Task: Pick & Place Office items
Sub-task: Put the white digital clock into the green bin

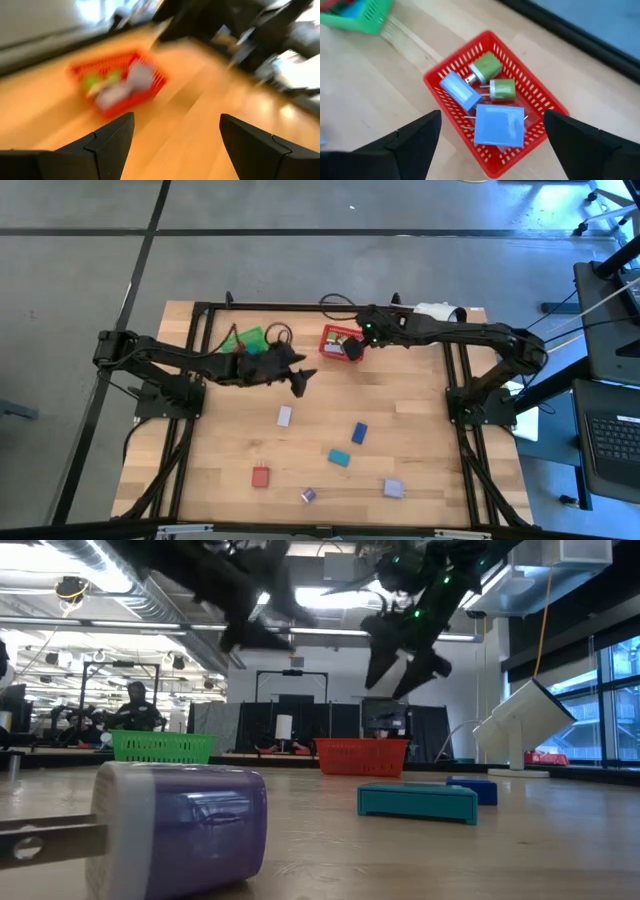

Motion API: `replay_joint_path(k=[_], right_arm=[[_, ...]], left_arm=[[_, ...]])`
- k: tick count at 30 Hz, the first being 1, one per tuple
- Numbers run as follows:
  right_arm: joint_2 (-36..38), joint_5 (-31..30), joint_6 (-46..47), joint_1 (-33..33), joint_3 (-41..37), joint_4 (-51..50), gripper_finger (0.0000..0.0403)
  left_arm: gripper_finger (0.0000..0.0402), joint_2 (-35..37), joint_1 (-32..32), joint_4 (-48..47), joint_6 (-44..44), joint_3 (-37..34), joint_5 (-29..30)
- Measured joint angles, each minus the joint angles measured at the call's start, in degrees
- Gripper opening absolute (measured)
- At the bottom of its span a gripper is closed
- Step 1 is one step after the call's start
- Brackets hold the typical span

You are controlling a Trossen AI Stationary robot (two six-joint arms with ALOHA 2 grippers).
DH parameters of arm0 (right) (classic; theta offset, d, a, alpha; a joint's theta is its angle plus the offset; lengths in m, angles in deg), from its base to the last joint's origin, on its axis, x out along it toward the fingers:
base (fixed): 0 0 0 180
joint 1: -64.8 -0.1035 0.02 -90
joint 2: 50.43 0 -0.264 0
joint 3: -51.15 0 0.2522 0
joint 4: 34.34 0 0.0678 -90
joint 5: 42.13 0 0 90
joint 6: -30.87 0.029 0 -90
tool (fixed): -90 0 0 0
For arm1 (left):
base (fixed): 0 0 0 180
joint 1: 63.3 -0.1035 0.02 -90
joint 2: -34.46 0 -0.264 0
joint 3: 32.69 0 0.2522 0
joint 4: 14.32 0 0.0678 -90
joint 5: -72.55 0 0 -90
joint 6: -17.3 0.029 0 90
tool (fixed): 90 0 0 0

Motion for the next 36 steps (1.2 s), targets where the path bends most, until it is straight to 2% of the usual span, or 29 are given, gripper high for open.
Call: replay_joint_path(k=[4,7,10,21,30,36], right_arm=[[3.3,0.2,-0.2,0.0,0.0,-0.6,0.0347],[4.8,0.2,-0.2,0.0,0.0,-0.7,0.0347],[5.6,0.1,-0.2,0.0,0.0,-0.7,0.0347],[5.6,0.5,1.8,-0.1,0.0,-0.7,0.0348],[5.6,1.9,-1.1,-0.1,0.0,-0.7,0.0348],[5.6,3.9,-5.9,-0.1,0.0,-1.3,0.0348]], left_arm=[[0.0278,0.0,3.8,-13.1,-10.1,0.0,5.7],[0.0272,-0.2,6.4,-20.0,-19.1,0.0,6.7],[0.027,-1.5,8.8,-23.8,-24.1,0.0,6.7],[0.0276,-12.1,14.0,-24.1,-36.5,0.0,2.3],[0.0276,-16.9,16.0,-24.3,-45.3,0.0,-0.6],[0.0274,-19.2,18.3,-25.9,-44.9,1.2,0.8]])
